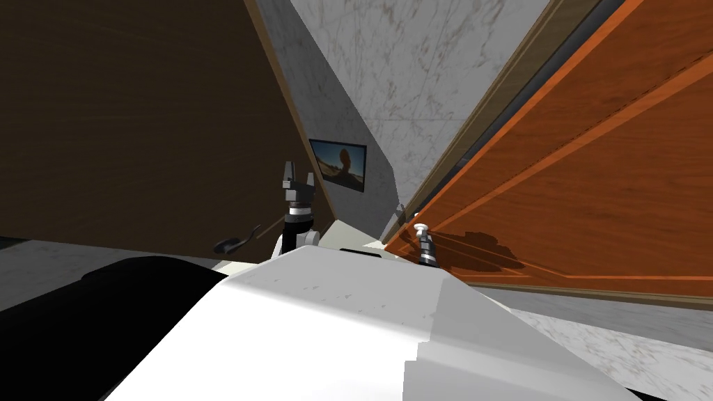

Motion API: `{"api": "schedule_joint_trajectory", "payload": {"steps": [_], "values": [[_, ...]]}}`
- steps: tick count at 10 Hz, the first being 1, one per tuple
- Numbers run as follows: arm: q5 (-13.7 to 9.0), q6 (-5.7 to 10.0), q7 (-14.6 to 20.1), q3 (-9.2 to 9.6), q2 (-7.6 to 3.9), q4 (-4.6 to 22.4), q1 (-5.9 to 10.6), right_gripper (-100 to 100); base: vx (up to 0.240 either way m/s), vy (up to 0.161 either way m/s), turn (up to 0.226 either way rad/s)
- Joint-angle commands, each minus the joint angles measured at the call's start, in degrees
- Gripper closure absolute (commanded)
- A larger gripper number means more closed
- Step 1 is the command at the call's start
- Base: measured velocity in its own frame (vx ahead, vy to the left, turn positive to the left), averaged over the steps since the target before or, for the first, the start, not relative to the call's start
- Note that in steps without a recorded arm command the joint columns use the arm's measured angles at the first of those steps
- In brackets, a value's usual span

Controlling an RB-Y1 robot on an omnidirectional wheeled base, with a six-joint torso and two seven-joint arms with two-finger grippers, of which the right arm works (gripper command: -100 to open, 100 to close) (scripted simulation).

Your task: Pull the door open

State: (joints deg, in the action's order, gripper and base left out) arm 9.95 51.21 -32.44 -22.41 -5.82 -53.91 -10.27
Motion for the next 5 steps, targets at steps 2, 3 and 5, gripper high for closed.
{"api": "schedule_joint_trajectory", "payload": {"steps": [2,3,5], "values": [[-3.6,0.39,4.5,2.92,-0.06,-1.0,0.26,100,-0.064,-0.020,0.055],[-3.6,0.39,5.5,2.92,-0.06,-1.0,0.26,100,-0.064,-0.014,0.033],[-5.3,0.48,7.8,4.05,-0.28,-1.2,0.15,100,-0.050,-0.014,0.031]]}}
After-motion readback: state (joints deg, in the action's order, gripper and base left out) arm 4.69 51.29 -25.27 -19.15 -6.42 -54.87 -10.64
